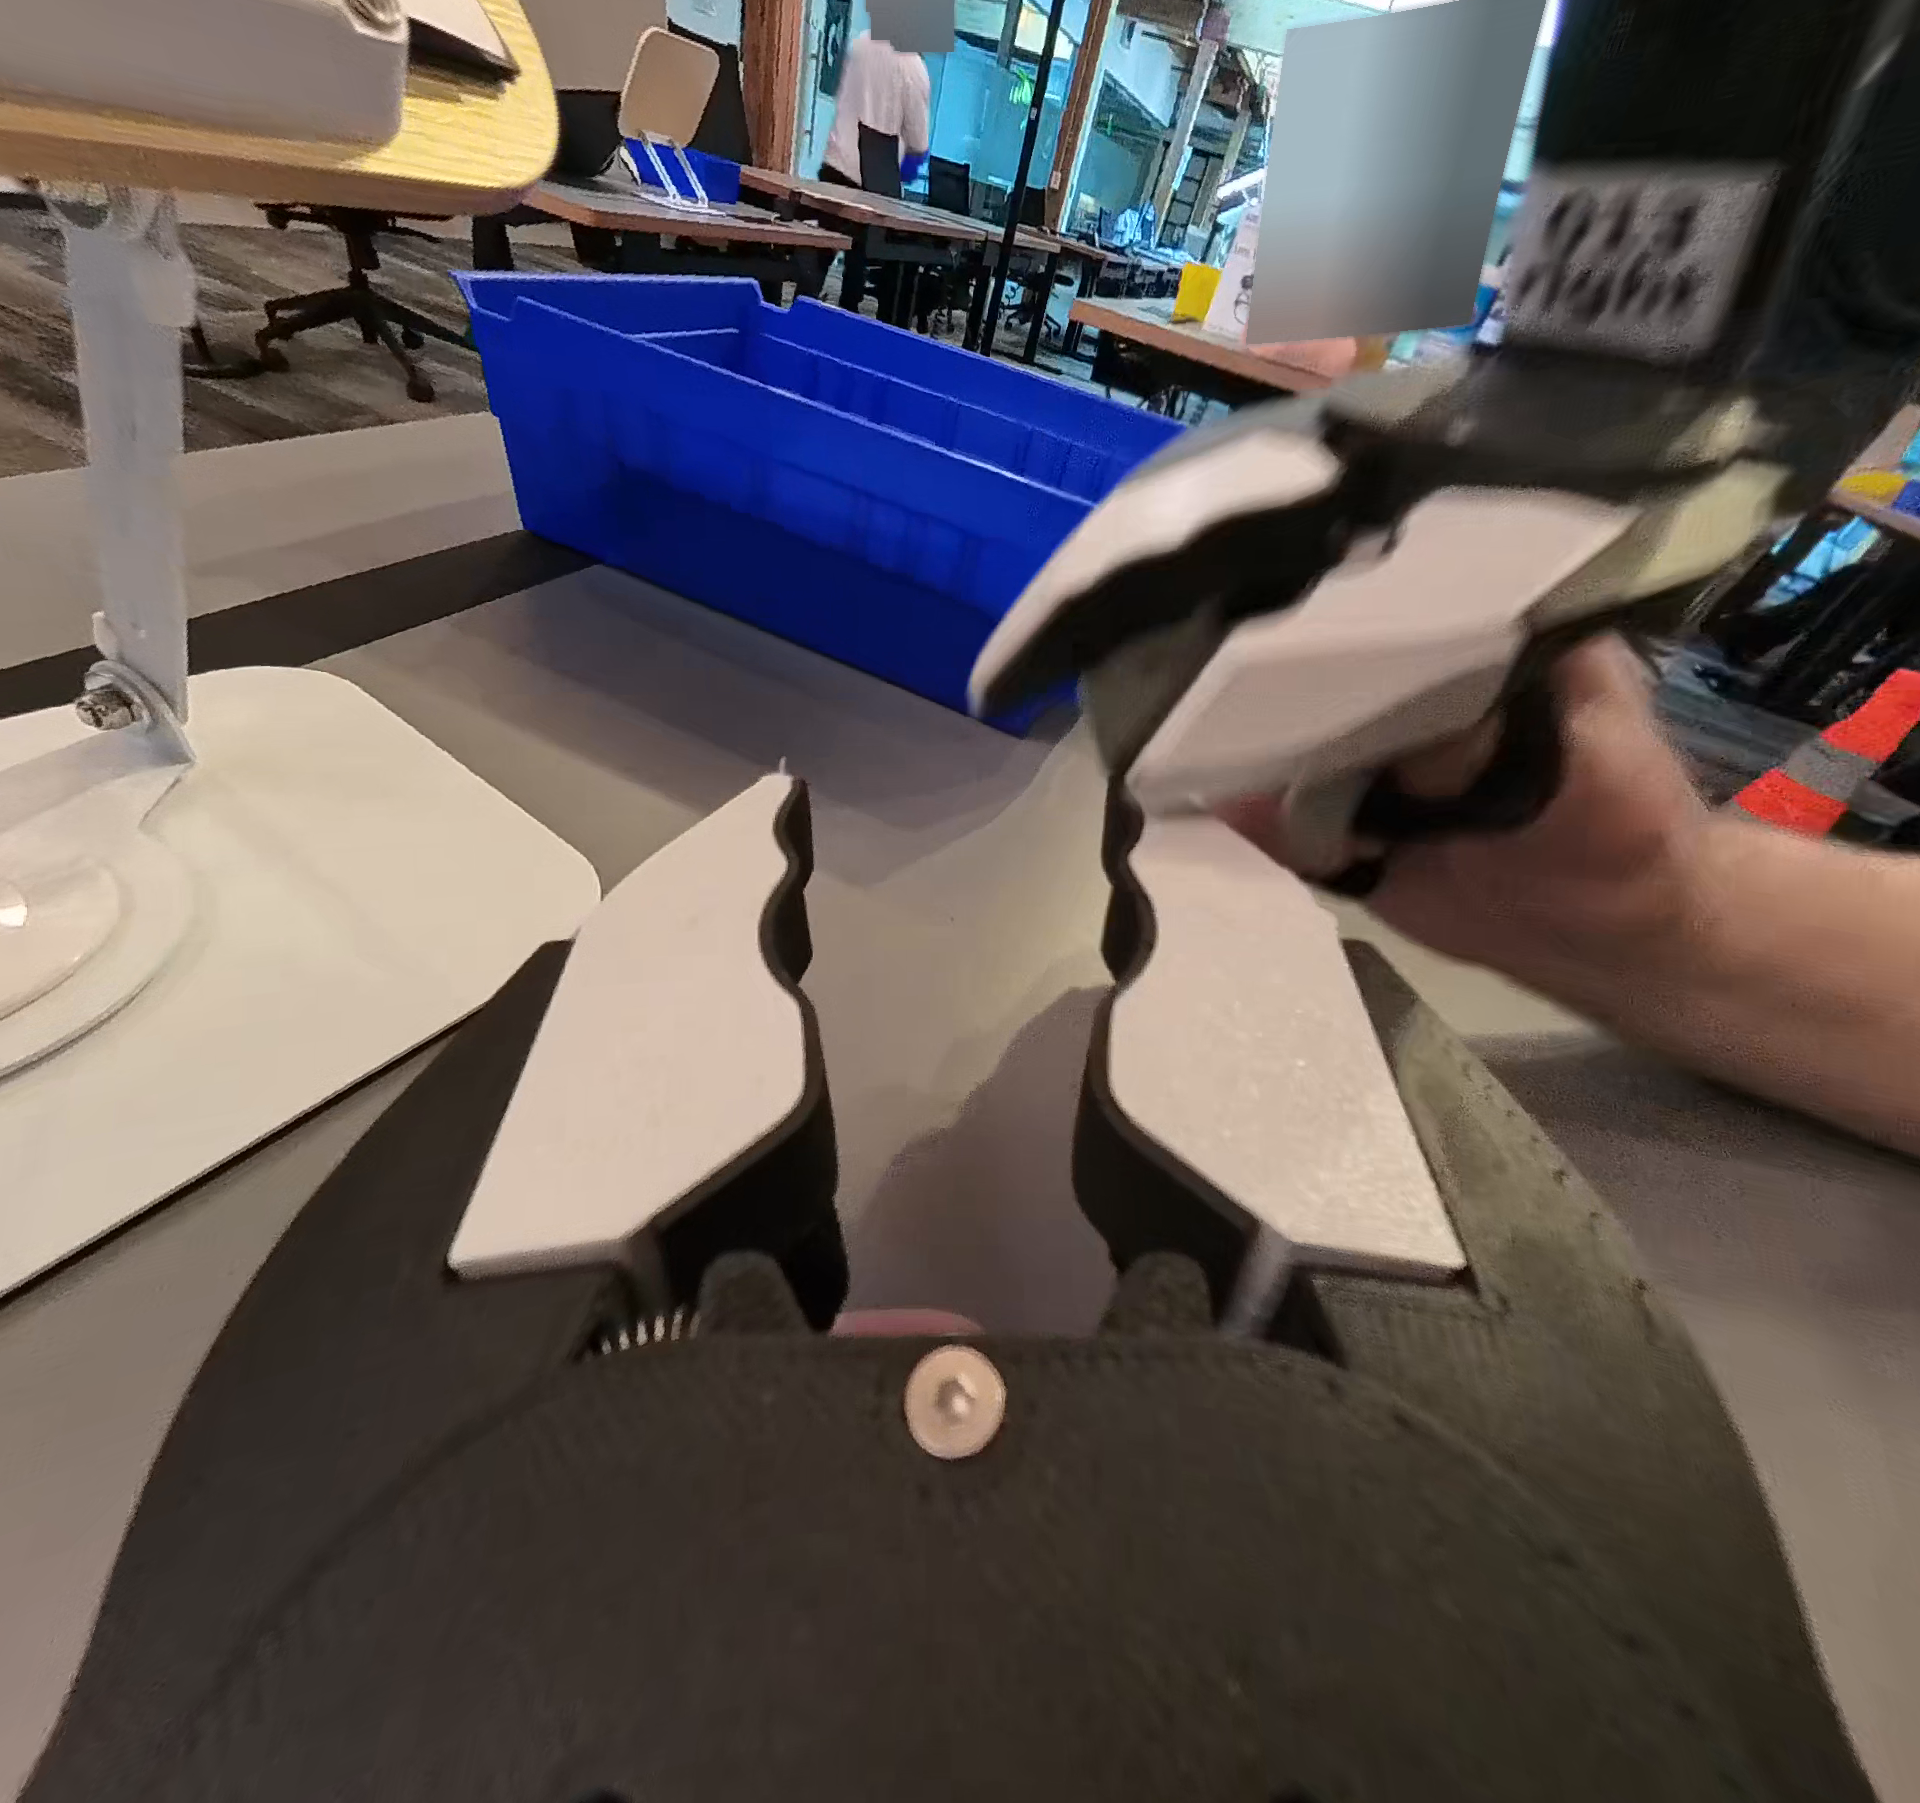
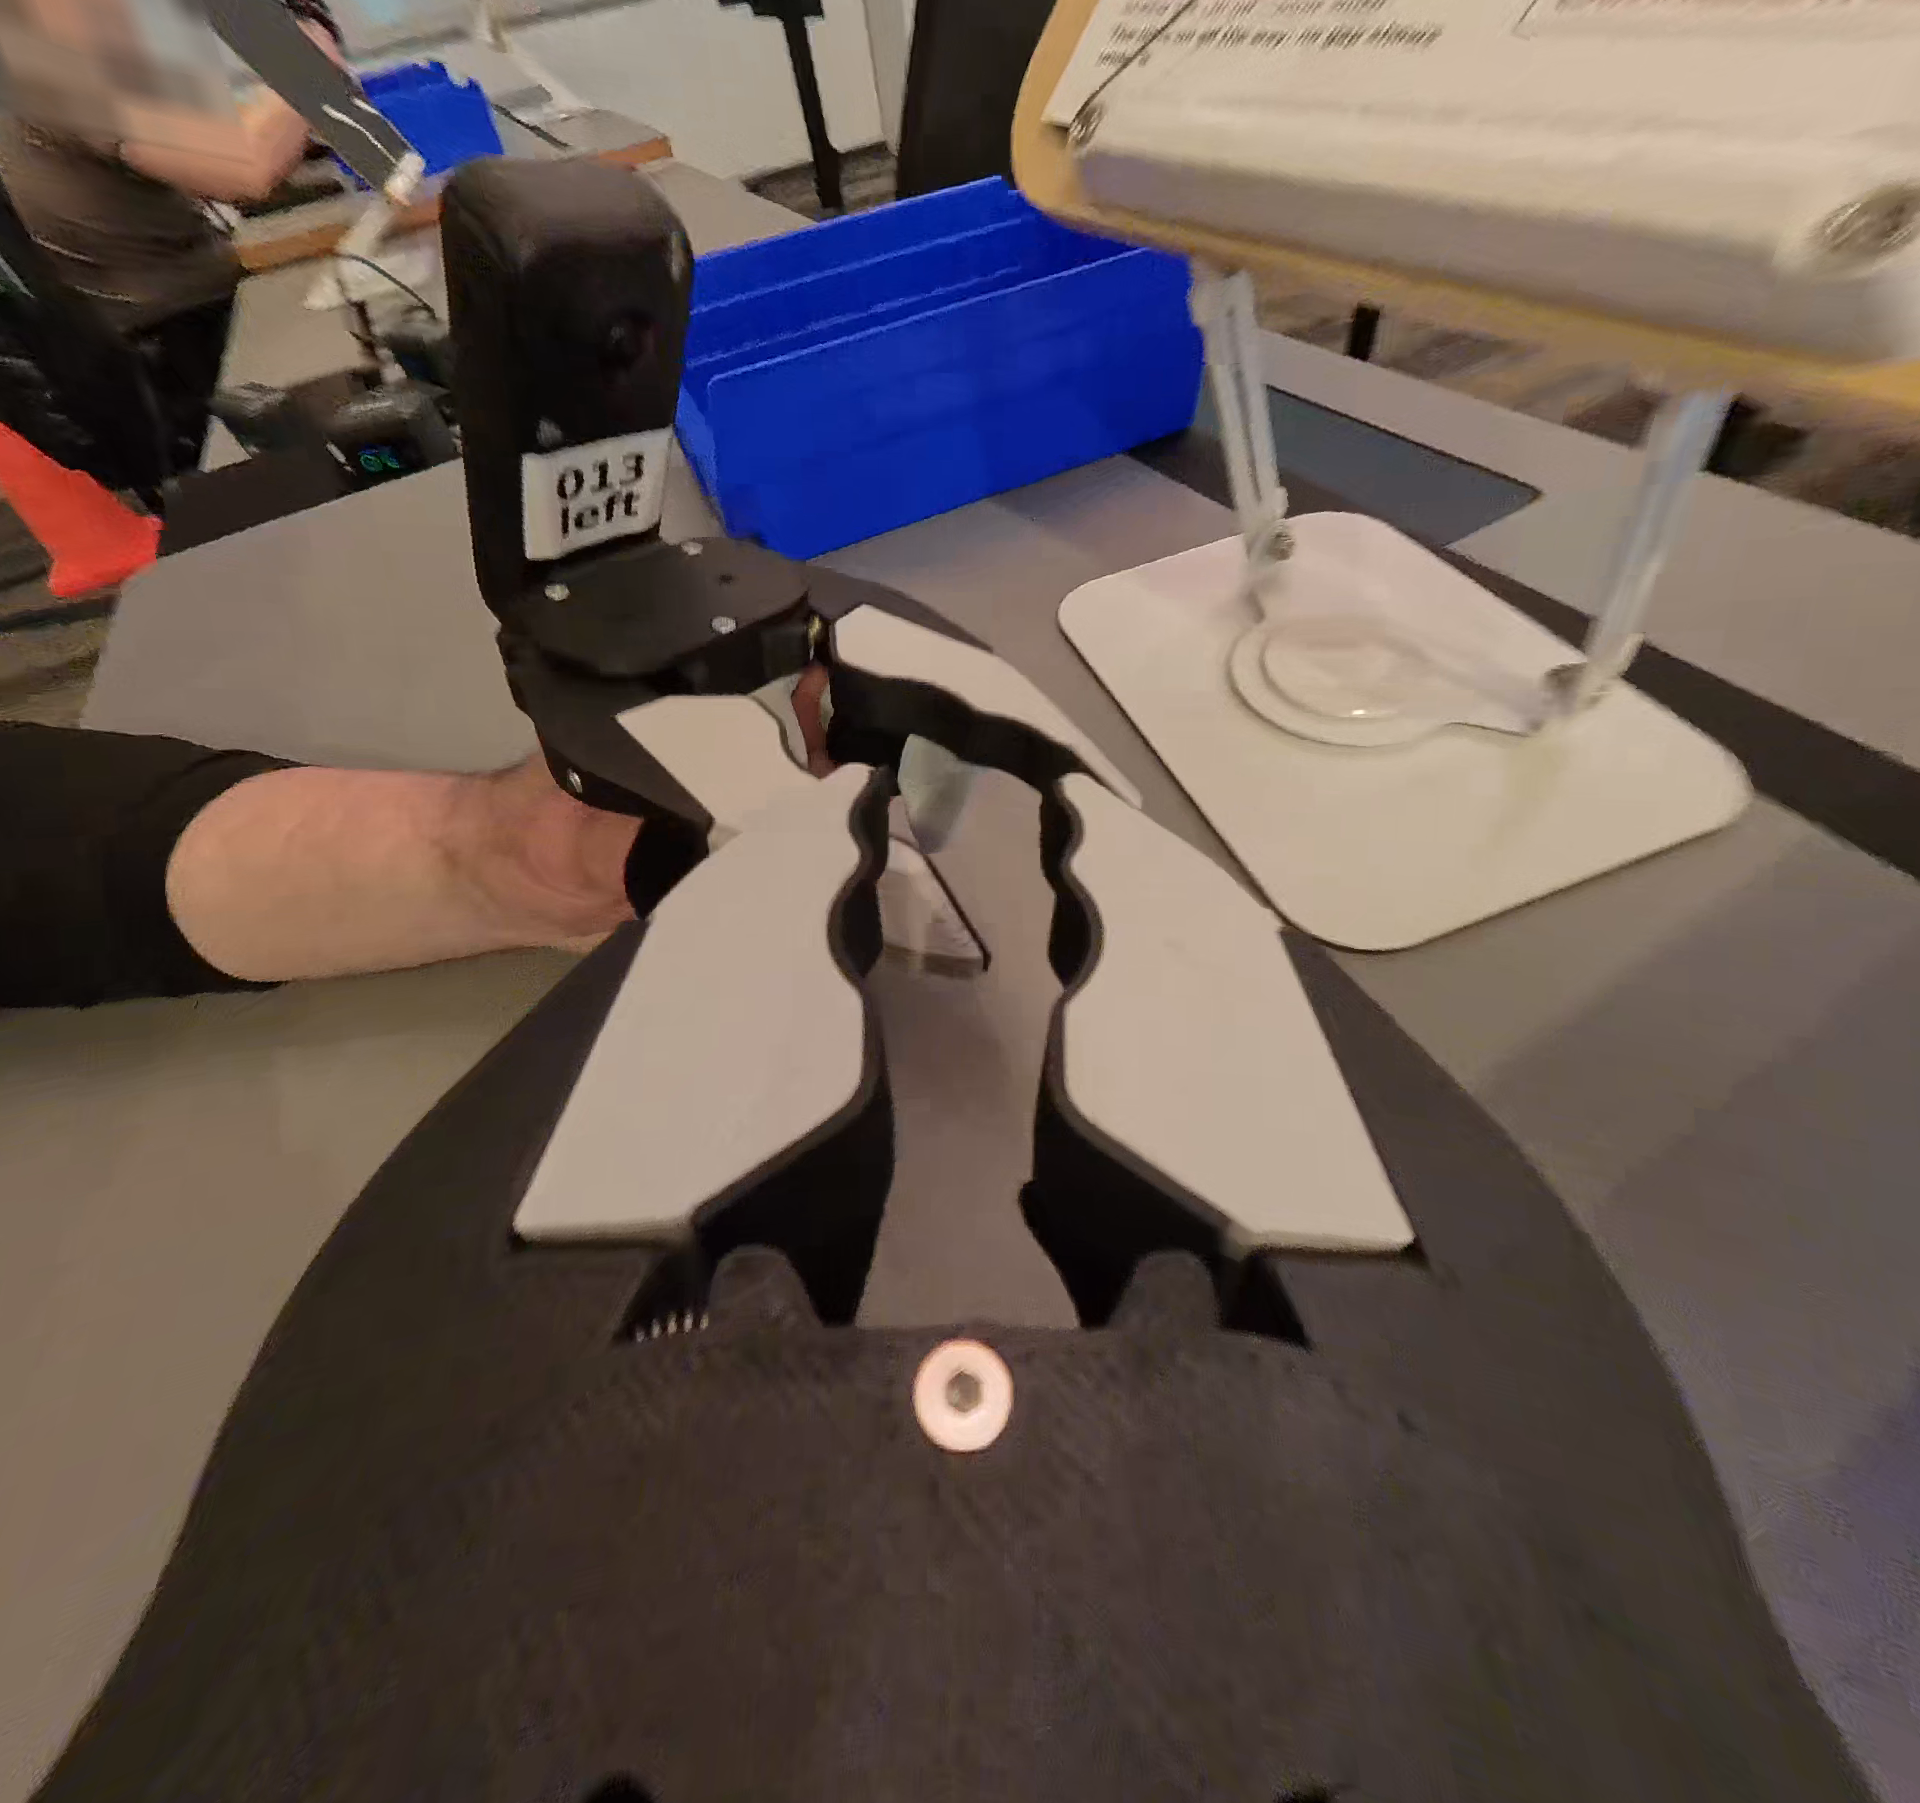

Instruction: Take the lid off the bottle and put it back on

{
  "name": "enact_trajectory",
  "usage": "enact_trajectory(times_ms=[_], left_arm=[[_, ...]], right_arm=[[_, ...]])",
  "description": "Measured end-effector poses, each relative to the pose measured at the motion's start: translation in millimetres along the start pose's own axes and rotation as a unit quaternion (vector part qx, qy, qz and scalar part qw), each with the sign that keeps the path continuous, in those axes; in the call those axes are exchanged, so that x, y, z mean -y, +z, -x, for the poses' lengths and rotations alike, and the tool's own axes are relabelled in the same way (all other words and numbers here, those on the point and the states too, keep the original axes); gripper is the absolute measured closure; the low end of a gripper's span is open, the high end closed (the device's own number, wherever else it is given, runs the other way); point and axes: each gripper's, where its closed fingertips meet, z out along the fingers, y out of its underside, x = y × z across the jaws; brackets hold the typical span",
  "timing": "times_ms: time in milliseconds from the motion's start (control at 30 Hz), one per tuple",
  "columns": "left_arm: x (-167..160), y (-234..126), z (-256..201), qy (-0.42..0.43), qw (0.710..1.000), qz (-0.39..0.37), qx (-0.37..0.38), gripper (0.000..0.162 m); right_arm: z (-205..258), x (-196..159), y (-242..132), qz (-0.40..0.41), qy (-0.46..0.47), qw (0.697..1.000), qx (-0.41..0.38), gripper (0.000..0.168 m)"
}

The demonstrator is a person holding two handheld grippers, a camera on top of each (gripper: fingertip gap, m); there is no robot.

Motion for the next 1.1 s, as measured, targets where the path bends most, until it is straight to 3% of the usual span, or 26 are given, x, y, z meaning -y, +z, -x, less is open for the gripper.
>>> enact_trajectory(times_ms=[67, 133, 433, 567, 900, 1100], left_arm=[[-1, 1, 1, 0.000, 1.000, 0.004, 0.004, 0.111], [-2, 4, -1, 0.016, 1.000, 0.009, 0.005, 0.108], [5, 15, 10, 0.007, 1.000, -0.008, 0.022, 0.107], [6, 15, 10, 0.011, 1.000, -0.012, 0.022, 0.112], [12, 8, 17, 0.007, 0.998, -0.035, 0.043, 0.108], [14, -24, 26, 0.099, 0.983, -0.032, 0.151, 0.115]], right_arm=[[-3, -7, 6, -0.043, 0.027, 0.998, 0.023, 0.142], [-8, -10, 2, -0.037, 0.071, 0.996, 0.047, 0.128], [-24, -12, -13, -0.042, 0.051, 0.998, 0.018, 0.112], [-32, -14, -15, -0.034, 0.039, 0.999, -0.002, 0.111], [-38, -18, -12, -0.044, 0.073, 0.996, 0.009, 0.106], [-41, -25, -8, -0.023, 0.056, 0.998, -0.008, 0.104]])
